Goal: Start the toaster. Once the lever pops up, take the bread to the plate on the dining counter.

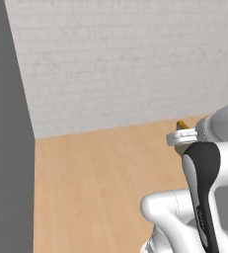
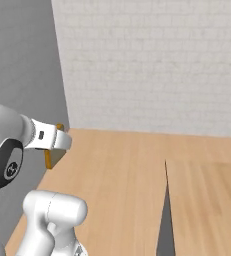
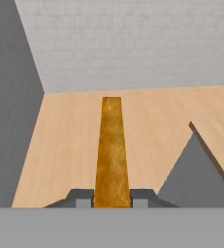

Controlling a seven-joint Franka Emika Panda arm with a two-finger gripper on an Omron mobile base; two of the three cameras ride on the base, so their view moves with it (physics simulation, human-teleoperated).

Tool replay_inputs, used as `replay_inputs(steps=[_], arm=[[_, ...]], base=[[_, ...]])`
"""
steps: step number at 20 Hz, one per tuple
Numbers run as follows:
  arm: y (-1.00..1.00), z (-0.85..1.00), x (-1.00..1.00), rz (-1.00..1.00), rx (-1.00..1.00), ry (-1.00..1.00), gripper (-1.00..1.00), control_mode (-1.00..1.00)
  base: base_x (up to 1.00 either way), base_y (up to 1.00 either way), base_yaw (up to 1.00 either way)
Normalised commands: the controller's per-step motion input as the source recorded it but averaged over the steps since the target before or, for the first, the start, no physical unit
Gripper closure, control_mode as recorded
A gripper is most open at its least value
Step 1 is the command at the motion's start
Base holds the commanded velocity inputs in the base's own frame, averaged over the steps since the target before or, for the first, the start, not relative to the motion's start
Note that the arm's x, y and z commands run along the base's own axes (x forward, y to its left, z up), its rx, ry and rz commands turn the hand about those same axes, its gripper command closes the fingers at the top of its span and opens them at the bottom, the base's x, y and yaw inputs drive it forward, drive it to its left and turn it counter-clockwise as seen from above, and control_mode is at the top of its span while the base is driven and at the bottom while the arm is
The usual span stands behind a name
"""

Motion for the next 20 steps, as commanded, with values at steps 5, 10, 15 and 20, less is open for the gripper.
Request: replay_inputs(steps=[5, 10, 15, 20], arm=[[0.0, 0.0, 0.0, 0.0, 0.0, 0.0, 1.0, 1.0], [0.0, 0.0, 0.0, 0.0, 0.0, 0.0, 1.0, 1.0], [0.0, 0.0, 0.0, 0.0, 0.0, 0.0, 1.0, 1.0], [0.0, 0.0, 0.0, 0.0, 0.0, 0.0, 1.0, 1.0]], base=[[1.0, 0.28, 0.0], [1.0, 0.19, -0.08], [1.0, 0.29, -0.14], [0.98, 0.28, -0.35]])
